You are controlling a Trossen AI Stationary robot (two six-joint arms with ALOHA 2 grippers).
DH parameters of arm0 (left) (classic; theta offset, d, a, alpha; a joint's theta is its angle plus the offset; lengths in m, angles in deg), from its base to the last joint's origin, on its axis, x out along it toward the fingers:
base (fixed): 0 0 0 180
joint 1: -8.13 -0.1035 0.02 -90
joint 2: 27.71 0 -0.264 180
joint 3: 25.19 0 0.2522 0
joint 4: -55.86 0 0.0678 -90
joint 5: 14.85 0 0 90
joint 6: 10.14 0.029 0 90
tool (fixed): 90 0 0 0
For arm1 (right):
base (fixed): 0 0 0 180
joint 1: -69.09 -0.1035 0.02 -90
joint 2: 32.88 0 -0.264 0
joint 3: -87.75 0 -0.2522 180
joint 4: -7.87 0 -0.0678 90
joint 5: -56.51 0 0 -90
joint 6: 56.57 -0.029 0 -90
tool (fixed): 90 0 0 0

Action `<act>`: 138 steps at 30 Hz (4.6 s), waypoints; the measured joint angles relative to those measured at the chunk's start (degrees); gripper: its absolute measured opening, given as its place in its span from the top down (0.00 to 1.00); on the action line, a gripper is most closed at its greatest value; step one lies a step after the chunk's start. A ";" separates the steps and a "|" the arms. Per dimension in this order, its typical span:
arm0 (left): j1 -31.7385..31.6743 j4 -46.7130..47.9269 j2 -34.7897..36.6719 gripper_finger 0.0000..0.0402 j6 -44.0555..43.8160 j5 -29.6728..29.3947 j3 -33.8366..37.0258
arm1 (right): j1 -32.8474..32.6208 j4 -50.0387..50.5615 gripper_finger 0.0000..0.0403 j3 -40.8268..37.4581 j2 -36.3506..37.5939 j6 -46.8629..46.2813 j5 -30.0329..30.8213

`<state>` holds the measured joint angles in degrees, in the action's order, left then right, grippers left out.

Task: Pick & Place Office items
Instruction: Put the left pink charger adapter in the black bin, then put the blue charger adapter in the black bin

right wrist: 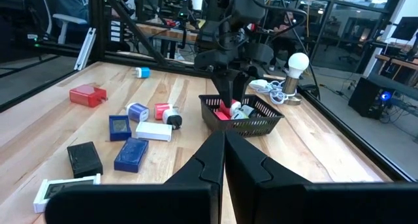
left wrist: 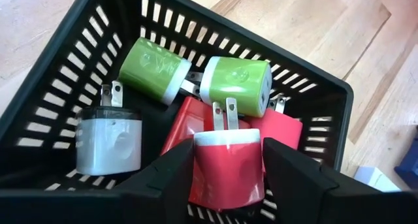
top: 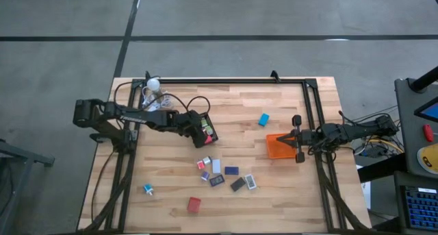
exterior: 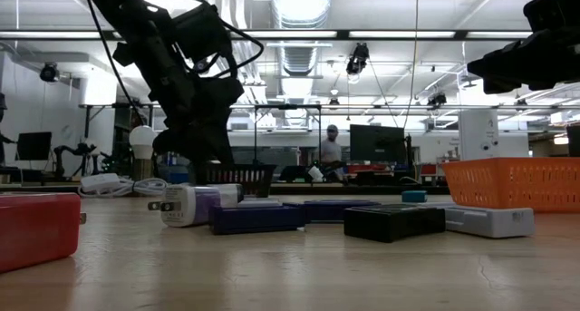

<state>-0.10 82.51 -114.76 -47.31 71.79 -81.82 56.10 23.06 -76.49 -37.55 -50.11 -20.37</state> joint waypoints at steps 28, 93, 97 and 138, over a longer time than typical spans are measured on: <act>0.00 6.69 4.26 0.53 1.07 1.52 -3.64 | 0.01 0.01 0.98 0.00 0.00 0.00 0.00; 52.90 3.19 15.85 0.53 -2.93 -18.84 6.56 | 0.00 0.00 0.98 0.00 0.00 0.00 0.00; 53.54 3.29 15.85 0.53 -5.48 -18.89 6.57 | 0.01 0.01 0.98 0.00 0.00 0.00 0.00; 54.86 20.27 15.80 0.53 -4.64 23.59 6.57 | 0.01 0.01 0.98 0.00 0.00 0.00 0.00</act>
<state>54.76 102.78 -98.95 -51.95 95.38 -75.26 56.11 23.07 -76.49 -37.55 -50.11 -20.36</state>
